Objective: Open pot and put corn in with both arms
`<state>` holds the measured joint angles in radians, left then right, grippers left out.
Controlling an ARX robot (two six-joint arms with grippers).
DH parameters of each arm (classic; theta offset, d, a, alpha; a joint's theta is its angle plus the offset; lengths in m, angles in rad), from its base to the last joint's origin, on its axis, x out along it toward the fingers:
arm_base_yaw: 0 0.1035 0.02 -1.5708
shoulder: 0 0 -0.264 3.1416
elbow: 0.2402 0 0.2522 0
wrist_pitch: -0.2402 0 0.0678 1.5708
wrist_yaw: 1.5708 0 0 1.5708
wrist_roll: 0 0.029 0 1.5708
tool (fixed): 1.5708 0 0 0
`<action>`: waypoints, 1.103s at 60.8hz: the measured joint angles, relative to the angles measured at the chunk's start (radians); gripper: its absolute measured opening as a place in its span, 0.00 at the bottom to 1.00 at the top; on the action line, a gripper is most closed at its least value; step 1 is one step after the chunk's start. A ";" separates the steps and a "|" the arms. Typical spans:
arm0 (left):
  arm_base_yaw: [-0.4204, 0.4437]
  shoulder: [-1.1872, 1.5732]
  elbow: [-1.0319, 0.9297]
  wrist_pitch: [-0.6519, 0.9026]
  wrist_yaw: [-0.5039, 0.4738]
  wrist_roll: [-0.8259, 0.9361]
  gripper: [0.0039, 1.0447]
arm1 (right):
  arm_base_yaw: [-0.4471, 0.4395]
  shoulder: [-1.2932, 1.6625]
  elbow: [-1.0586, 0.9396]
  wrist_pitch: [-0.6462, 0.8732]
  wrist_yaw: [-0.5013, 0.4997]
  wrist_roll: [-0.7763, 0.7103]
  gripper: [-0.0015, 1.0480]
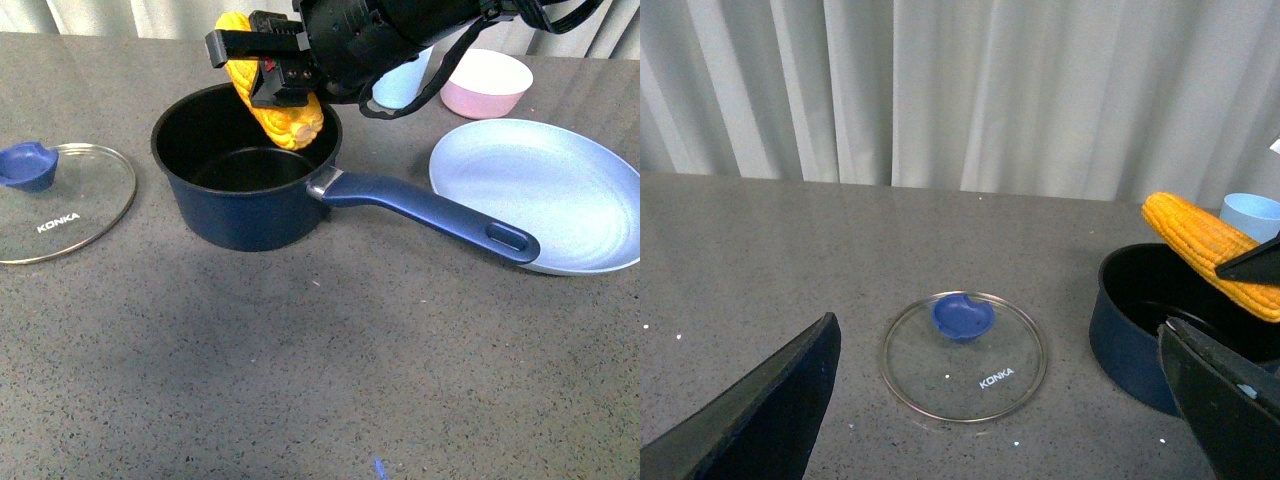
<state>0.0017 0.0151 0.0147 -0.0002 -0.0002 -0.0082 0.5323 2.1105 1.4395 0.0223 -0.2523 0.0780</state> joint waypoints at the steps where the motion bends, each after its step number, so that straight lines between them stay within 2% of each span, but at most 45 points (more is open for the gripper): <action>1: 0.000 0.000 0.000 0.000 0.000 0.000 0.92 | 0.001 0.003 0.003 0.000 0.001 -0.001 0.21; 22: 0.000 0.000 0.000 0.000 0.000 0.000 0.92 | 0.004 0.008 0.008 0.011 0.006 0.000 0.74; 31: 0.000 0.000 0.000 0.000 0.000 0.000 0.92 | -0.010 0.002 -0.013 0.028 0.016 0.001 0.93; 46: 0.000 0.000 0.000 0.000 0.000 0.000 0.92 | -0.066 -0.113 -0.135 0.093 -0.001 0.008 0.91; 53: 0.000 0.000 0.000 0.000 0.000 0.000 0.92 | -0.143 -0.280 -0.261 0.174 -0.024 0.034 0.91; 67: 0.000 0.000 0.000 0.000 0.000 0.000 0.92 | -0.323 -0.594 -0.489 0.207 -0.050 0.070 0.91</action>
<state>0.0017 0.0151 0.0151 -0.0002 -0.0002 -0.0082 0.2096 1.5169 0.9504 0.2295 -0.3027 0.1478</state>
